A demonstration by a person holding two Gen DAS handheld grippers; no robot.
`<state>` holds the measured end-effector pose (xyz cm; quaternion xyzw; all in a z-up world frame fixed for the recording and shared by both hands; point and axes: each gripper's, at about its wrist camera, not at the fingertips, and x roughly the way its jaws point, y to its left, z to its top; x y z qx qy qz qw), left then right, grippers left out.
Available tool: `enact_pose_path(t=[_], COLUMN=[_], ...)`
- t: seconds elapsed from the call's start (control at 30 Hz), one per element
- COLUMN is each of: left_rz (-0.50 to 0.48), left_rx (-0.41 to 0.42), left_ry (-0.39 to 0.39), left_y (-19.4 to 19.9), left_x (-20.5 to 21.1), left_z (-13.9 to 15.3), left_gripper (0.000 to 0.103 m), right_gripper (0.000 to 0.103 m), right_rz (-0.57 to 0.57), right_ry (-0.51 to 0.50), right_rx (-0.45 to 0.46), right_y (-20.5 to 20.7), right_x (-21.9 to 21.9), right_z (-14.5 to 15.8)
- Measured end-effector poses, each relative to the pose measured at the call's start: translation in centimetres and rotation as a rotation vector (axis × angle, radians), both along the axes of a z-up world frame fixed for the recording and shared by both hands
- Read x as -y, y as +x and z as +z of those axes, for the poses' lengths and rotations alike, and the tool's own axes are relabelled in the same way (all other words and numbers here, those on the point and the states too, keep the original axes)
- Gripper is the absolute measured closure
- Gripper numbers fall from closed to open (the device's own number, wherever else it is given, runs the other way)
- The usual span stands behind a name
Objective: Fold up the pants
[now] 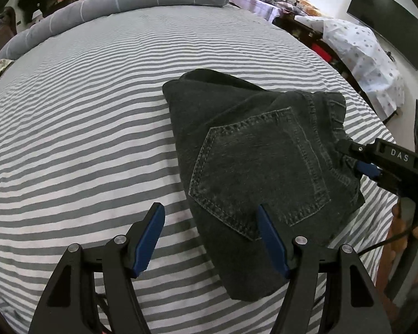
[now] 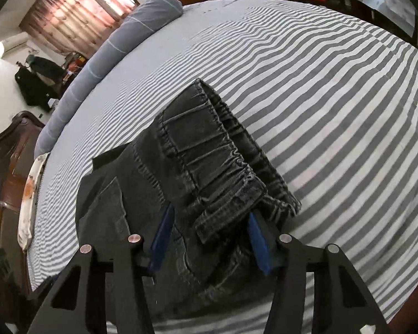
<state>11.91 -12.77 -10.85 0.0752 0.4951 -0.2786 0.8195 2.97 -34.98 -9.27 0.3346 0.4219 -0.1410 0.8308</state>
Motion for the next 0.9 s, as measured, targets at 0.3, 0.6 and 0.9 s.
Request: enact_pose_path(t=[0.3,0.6,0.9], left_rz=[0.015,0.033,0.021], left_rx=[0.002,0.018,0.039], left_ry=[0.031,0.057,0.058], left_y=[0.1,0.0,-0.5], left_x=[0.4,-0.2,-0.3], left_z=[0.1,0.7,1.4], left_gripper=[0.034,0.034,0.034], right_gripper=[0.078,0.091,0.094], right_rz=[-0.012,-0.012,-0.037], right_ry=[-0.028,-0.121,-0.227], right_rx=[-0.029,-0.02,0.013], right_y=[-0.9,-1.9,-5.0], right_x=[0.8,-0.1,-1.6], right_z=[0.2,3.0,5.7])
